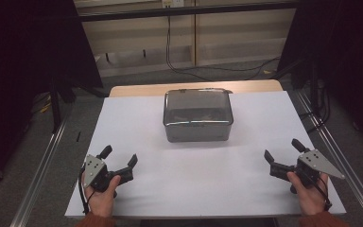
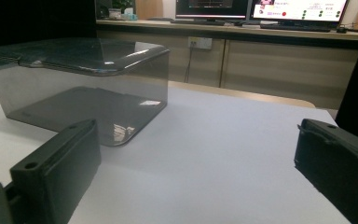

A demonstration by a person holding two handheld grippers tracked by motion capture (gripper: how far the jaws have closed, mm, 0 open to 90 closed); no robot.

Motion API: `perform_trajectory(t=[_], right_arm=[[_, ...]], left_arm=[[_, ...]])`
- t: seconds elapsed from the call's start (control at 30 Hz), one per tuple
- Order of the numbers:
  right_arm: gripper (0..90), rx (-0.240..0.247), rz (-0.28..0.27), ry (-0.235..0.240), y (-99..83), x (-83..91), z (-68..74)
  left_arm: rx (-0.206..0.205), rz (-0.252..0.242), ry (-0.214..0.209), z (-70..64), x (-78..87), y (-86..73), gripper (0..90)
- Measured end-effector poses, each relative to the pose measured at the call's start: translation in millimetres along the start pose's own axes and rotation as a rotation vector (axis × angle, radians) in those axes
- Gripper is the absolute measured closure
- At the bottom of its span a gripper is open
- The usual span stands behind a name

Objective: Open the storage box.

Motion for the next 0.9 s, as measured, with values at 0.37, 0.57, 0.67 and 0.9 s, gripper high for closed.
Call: perform_trajectory(t=[0.37, 0.57, 0.67, 0.9], right_arm=[[0.0, -0.025, 0.016, 0.031, -3.7, -2.3, 3.8], [0.0, -0.032, 0.021, 0.059, -4.9, -5.1, 11.1], [0.0, -0.028, 0.015, 0.066, -3.6, -7.3, 14.5], [0.0, -0.001, -0.018, 0.095, 3.1, -12.2, 25.1]], left_arm=[[0.008, 0.008, 0.011, 0.3, -1.5, -1.6, 2.6], [0.006, 0.011, 0.000, -2.0, -1.6, -1.9, 2.6], [0.016, 0.013, -0.004, -2.1, -1.1, -1.8, 2.6], [0.017, 0.028, -0.019, -4.4, -0.9, -3.4, 2.6]])
Point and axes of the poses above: each handheld gripper's, and its own axes: x roughly backward along the jaws, y roughly out of its top, z roughly to its left, the point moved 6 cm from there along -x, roughly forward along the jaws, and after that the axes turned 13 degrees about -z, right-handed, at the moved point
